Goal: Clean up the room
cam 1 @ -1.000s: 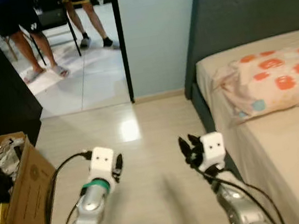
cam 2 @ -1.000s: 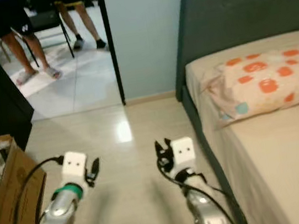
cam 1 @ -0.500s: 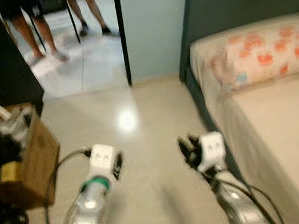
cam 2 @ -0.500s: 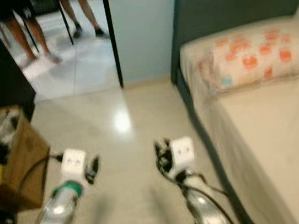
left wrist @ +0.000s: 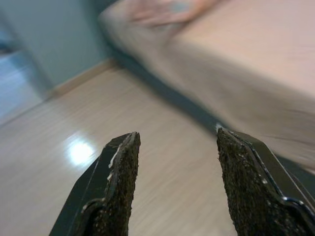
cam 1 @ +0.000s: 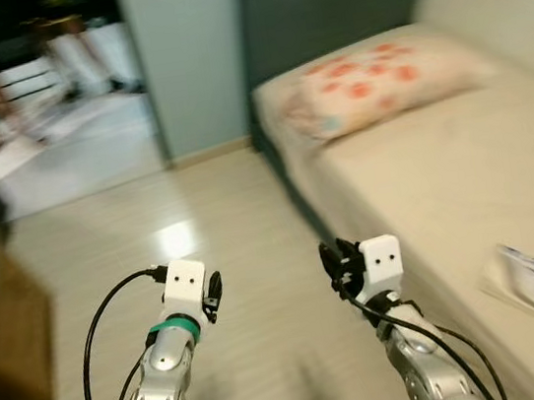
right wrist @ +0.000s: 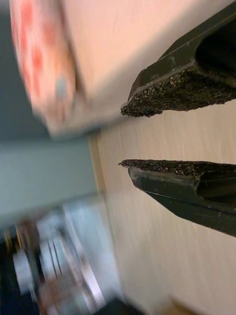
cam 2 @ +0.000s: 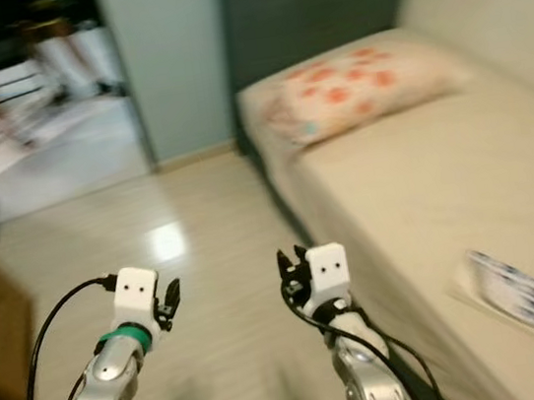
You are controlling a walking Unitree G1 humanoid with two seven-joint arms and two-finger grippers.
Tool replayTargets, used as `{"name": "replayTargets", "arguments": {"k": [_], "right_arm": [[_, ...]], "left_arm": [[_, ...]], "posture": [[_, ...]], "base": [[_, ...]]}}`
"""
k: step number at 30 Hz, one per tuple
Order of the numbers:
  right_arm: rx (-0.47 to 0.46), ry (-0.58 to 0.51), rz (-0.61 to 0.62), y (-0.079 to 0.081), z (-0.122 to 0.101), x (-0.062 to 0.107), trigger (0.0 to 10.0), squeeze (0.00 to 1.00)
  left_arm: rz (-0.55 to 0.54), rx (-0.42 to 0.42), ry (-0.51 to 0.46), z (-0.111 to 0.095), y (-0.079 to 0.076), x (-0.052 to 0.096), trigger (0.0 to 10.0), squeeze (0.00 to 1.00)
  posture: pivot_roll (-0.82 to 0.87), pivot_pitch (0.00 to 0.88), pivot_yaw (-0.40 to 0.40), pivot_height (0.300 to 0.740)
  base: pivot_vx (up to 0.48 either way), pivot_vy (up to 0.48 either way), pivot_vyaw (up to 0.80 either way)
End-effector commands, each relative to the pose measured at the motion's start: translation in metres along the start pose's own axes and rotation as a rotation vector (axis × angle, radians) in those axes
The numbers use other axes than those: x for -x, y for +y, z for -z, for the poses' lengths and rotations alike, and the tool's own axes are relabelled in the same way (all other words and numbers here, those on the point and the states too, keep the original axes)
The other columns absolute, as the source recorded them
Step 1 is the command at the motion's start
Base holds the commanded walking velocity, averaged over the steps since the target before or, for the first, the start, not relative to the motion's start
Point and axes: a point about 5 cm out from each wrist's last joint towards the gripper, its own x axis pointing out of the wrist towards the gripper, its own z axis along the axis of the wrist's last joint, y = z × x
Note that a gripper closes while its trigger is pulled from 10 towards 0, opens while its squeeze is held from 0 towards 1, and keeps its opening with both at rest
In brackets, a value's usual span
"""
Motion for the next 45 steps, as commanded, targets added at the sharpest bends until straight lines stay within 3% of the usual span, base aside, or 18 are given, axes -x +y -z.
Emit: {"name": "replayTargets", "arguments": {"k": [1,15,45], "right_arm": [[-0.013,0.038,-0.005,0.003,0.009,0.002,10.0,0.0],[-0.002,0.084,0.008,-0.001,0.021,0.009,10.0,0.0],[-0.001,0.074,0.008,-0.001,0.019,0.005,10.0,0.0]], "left_arm": [[0.001,0.009,0.039,0.01,0.001,0.003,10.0,0.0],[0.022,-0.053,0.133,0.036,0.001,0.013,10.0,0.0],[-0.003,-0.061,0.078,0.024,0.003,0.007,10.0,0.0]], "posture": [[-0.06,0.032,0.054,0.74],[-0.06,0.032,0.055,0.74],[-0.06,0.026,0.055,0.74]], "base": [[0.0,0.0,-0.8],[0.0,0.0,-0.8],[0.017,0.0,-0.8]]}}
